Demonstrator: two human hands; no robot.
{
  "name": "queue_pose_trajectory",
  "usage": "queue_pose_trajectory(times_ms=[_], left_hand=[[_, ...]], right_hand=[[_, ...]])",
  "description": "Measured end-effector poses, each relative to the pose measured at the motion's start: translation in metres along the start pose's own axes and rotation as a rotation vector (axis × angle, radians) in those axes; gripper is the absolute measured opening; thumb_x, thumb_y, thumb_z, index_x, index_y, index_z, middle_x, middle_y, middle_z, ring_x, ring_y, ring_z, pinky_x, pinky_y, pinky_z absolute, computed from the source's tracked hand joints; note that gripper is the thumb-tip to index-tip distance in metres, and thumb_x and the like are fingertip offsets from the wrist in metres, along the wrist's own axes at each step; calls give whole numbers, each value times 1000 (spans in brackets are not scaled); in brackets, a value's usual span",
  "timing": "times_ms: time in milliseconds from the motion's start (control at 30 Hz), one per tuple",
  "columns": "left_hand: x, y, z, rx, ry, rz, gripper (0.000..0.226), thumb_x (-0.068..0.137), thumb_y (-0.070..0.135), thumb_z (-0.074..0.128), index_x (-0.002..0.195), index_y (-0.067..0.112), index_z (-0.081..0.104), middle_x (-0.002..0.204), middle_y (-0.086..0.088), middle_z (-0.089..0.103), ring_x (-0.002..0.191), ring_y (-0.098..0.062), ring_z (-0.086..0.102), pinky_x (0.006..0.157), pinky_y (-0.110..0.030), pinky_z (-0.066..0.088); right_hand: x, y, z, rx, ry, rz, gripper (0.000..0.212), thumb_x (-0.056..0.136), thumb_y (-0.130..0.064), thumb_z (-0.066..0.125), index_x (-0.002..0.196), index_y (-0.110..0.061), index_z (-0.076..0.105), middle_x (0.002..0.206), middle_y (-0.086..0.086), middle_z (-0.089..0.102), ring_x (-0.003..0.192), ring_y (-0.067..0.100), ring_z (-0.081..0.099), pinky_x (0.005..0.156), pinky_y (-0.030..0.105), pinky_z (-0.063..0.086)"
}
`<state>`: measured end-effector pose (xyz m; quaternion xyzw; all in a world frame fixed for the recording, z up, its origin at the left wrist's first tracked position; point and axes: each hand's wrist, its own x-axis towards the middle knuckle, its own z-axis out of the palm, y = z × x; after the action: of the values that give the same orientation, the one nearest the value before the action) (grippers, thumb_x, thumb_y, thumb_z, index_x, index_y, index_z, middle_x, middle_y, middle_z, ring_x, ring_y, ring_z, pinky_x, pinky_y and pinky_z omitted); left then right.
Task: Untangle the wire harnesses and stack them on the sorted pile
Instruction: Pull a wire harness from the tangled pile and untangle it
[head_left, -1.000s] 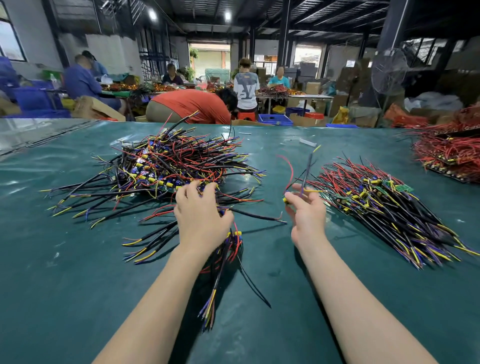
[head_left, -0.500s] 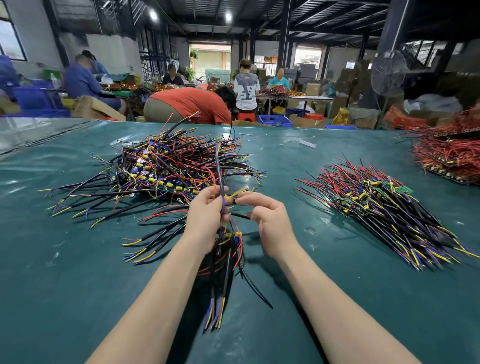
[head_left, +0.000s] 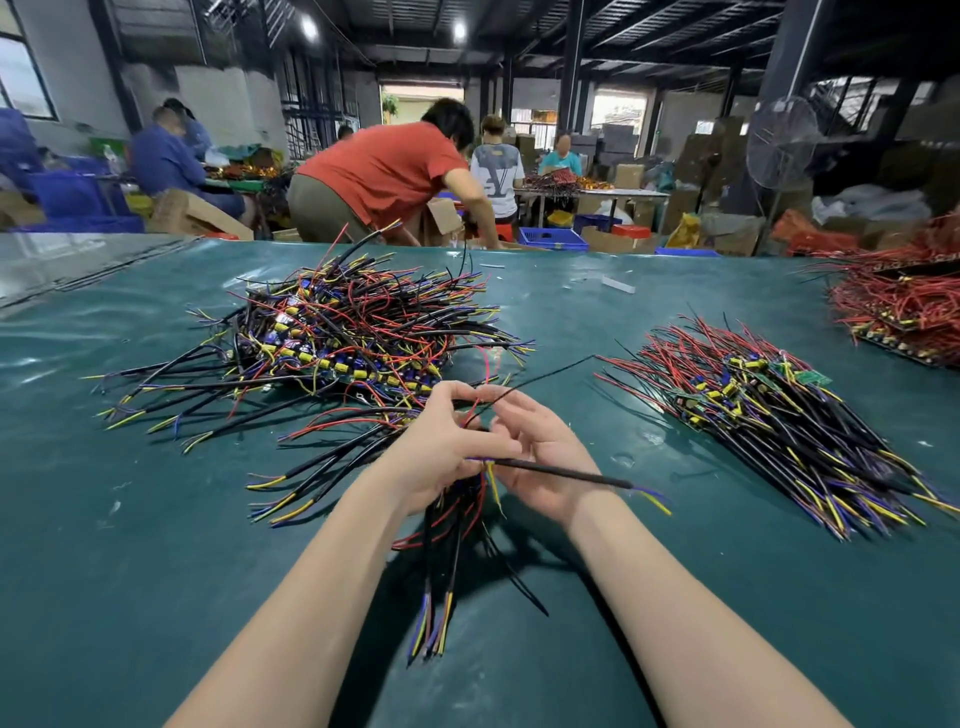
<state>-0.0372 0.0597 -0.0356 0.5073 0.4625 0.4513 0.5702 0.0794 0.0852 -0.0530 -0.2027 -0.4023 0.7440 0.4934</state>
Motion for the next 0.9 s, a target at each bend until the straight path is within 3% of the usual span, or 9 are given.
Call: queue_pose_trajectory(times_ms=[167, 300, 400, 500, 567, 700, 900], left_hand=[[1, -1, 0, 122, 9, 25, 68, 48, 4, 62, 105, 21, 30, 85, -1, 49, 57, -9, 44, 48, -19, 34], [5, -2, -2, -24, 103, 57, 49, 65, -17, 60, 101, 10, 40, 81, -6, 54, 57, -13, 52, 50, -21, 40], [5, 0, -7, -119, 190, 41, 27, 77, -20, 54, 88, 5, 57, 78, -11, 58, 55, -12, 62, 48, -16, 48], [6, -3, -7, -109, 175, 41, 18, 80, -15, 56, 92, -2, 62, 69, -10, 65, 49, -8, 64, 50, -15, 51], [7, -4, -7, -129, 138, 36, 12, 84, -8, 57, 81, 1, 65, 59, -4, 67, 51, -8, 65, 51, -16, 52], [9, -6, -9, -281, 98, 8, 16, 87, 3, 57, 72, 4, 64, 57, -5, 67, 52, -10, 66, 50, -16, 52], [8, -6, -14, -233, 69, -10, 17, 84, -8, 54, 78, 3, 65, 58, -6, 68, 48, -10, 64, 49, -16, 52]], right_hand=[[5, 11, 1, -303, 63, -92, 24, 84, 14, 50, 77, -9, 54, 56, 1, 65, 44, 9, 59, 43, 18, 47], [9, 10, -2, -440, 193, -238, 27, 81, 12, 56, 65, -9, 62, 54, -2, 66, 46, 8, 58, 51, 22, 48], [9, 9, -6, -441, 265, -297, 25, 83, 11, 56, 67, -8, 61, 53, -3, 65, 50, 11, 59, 53, 25, 49], [6, 9, -4, -379, 212, -280, 24, 84, 13, 52, 69, -4, 59, 52, 0, 66, 46, 10, 62, 48, 20, 53], [7, 5, -5, -367, 226, -288, 24, 84, 13, 52, 68, -4, 58, 51, -2, 64, 46, 8, 61, 49, 19, 53], [9, 2, -7, -448, 275, -350, 26, 84, 12, 53, 68, -8, 58, 51, -8, 62, 51, 4, 56, 57, 18, 47], [7, 7, -4, -367, 179, -282, 23, 86, 11, 50, 72, -5, 59, 52, -5, 64, 48, 7, 60, 50, 19, 53]])
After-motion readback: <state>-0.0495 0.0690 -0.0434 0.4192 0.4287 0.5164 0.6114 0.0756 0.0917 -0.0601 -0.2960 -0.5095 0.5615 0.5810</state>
